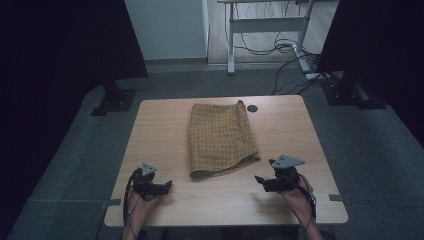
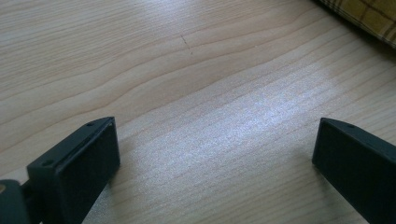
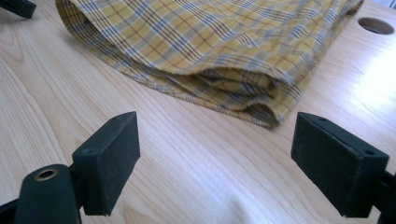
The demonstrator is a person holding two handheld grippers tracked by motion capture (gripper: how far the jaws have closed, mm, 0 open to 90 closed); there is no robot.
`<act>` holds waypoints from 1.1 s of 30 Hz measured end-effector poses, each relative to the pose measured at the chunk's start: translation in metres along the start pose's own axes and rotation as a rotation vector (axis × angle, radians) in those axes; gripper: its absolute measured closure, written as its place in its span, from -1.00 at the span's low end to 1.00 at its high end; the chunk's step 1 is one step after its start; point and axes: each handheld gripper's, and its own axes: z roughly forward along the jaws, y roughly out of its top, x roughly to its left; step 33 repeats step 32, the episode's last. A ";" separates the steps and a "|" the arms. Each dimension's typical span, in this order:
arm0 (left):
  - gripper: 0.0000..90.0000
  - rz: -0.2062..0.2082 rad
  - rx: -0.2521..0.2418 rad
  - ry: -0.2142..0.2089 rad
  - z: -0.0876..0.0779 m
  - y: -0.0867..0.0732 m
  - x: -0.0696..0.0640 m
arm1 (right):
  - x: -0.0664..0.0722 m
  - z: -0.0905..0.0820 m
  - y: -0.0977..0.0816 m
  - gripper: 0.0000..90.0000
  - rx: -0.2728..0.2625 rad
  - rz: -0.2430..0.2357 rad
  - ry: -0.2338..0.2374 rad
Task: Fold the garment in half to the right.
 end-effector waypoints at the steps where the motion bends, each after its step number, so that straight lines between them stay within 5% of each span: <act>1: -0.97 0.000 0.000 0.000 0.000 0.000 0.000 | -0.001 -0.002 -0.002 -0.66 -0.001 0.003 -0.003; 10: -0.97 0.000 0.000 0.000 0.000 0.000 0.000 | -0.011 -0.015 -0.029 -0.67 -0.002 0.041 -0.042; 20: -0.97 0.000 0.000 0.000 0.000 0.000 0.000 | -0.028 -0.021 -0.066 -0.70 0.063 0.106 -0.085; 25: -0.98 0.002 0.001 -0.003 0.000 0.000 0.000 | -0.029 -0.018 -0.072 -0.71 0.132 0.093 -0.113; 33: -0.97 0.007 -0.001 -0.007 0.000 0.000 0.000 | -0.033 -0.017 -0.073 -0.77 0.149 0.134 -0.101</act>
